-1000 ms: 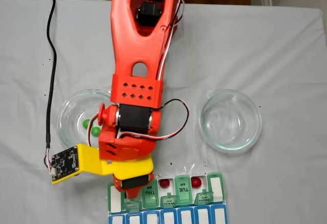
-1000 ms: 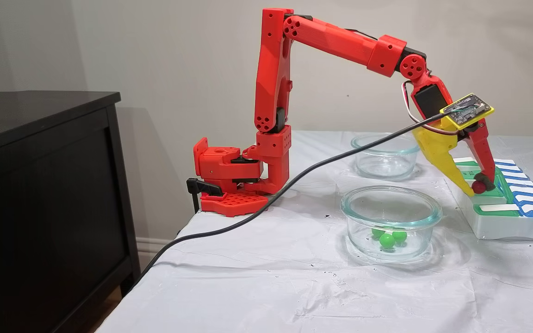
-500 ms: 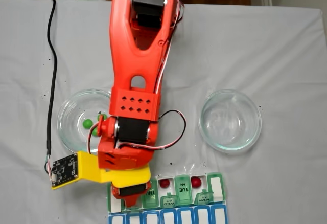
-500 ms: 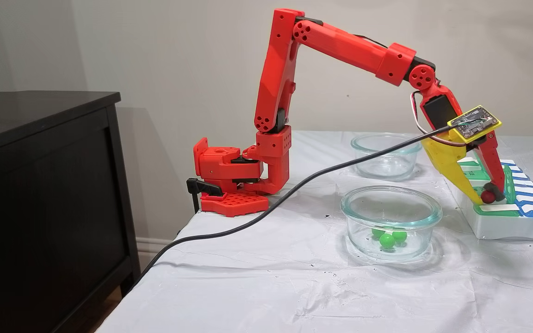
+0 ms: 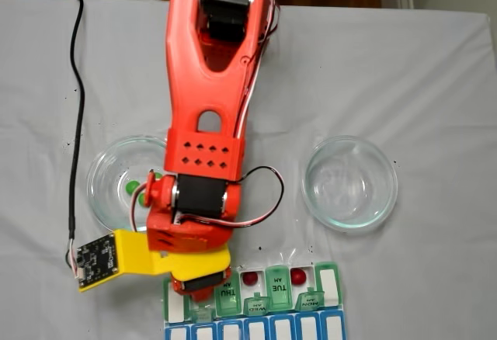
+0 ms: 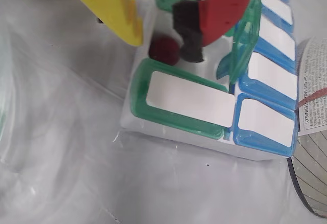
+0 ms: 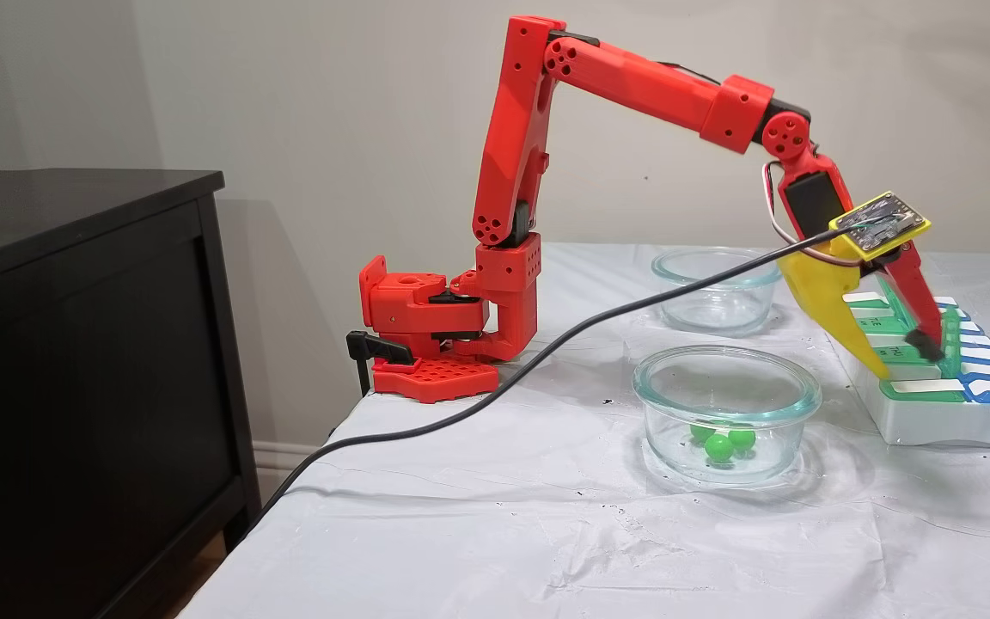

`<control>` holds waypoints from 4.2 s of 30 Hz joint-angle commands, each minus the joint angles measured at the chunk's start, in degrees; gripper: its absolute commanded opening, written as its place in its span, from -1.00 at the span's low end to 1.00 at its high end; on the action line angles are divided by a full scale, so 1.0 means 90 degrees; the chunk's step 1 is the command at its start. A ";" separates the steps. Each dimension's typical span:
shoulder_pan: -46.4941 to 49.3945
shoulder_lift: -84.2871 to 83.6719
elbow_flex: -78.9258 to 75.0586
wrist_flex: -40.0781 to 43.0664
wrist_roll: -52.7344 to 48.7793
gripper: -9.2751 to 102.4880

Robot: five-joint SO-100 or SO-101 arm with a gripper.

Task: Sort medicines into box.

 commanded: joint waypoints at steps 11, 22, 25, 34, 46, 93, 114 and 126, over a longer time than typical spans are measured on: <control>0.1064 0.1074 -0.2549 0.4150 -0.4736 -0.83; 0.1953 0.1338 -0.0713 0.4590 -0.6406 -0.77; 0.2061 0.1260 -0.0410 0.4209 -0.6445 -0.72; 0.2305 0.0938 -0.0117 0.3564 -0.6582 -0.46; 0.2256 0.1162 0.0596 0.3213 -0.6729 -0.45; 0.2012 0.1113 0.1738 0.1787 -0.6621 -0.45; 0.2002 0.1006 0.2070 0.1299 -0.6602 -0.48; 0.1963 0.1016 0.2256 0.1084 -0.6367 -0.63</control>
